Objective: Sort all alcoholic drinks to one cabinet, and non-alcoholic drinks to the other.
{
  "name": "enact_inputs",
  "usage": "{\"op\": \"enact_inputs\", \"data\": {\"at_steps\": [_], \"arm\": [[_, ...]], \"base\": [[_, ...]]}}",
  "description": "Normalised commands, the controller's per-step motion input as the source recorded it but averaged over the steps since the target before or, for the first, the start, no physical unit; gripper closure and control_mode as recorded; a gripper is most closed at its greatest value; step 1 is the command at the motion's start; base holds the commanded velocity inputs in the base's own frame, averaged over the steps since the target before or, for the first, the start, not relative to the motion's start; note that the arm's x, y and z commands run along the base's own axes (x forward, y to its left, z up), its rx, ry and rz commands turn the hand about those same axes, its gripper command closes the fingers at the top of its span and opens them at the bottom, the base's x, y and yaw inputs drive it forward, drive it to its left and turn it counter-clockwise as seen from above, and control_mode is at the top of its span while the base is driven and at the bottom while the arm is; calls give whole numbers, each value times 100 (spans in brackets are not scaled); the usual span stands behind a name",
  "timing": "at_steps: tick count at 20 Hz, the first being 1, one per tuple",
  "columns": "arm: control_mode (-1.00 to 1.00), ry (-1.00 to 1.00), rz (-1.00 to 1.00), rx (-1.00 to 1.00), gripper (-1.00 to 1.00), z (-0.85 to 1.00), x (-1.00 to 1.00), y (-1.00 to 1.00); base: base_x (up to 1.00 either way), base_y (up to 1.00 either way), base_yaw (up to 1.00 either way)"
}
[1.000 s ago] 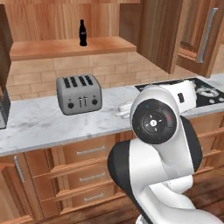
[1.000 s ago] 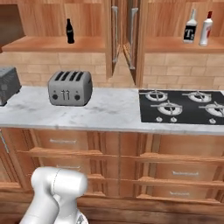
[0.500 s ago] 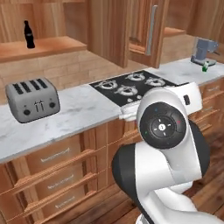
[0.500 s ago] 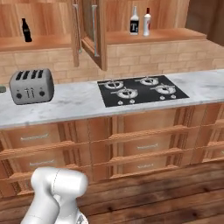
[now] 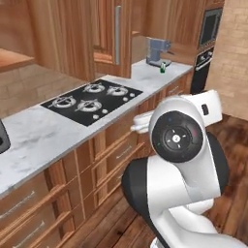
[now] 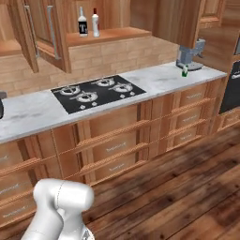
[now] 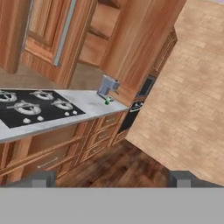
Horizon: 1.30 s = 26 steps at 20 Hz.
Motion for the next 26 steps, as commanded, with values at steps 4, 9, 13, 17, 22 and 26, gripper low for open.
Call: {"op": "enact_inputs", "data": {"at_steps": [4,9,13,17,22,26], "arm": [[100,0,0,0,-100,0,0,0],[100,0,0,0,-100,0,0,0],[100,0,0,0,-100,0,0,0],[100,0,0,0,-100,0,0,0],[100,0,0,0,-100,0,0,0],[100,0,0,0,-100,0,0,0]], "base": [[-1,-39,-44],[-3,-66,-34],[15,-75,-31],[30,-78,-24],[63,-55,-15],[78,-40,-9]]}}
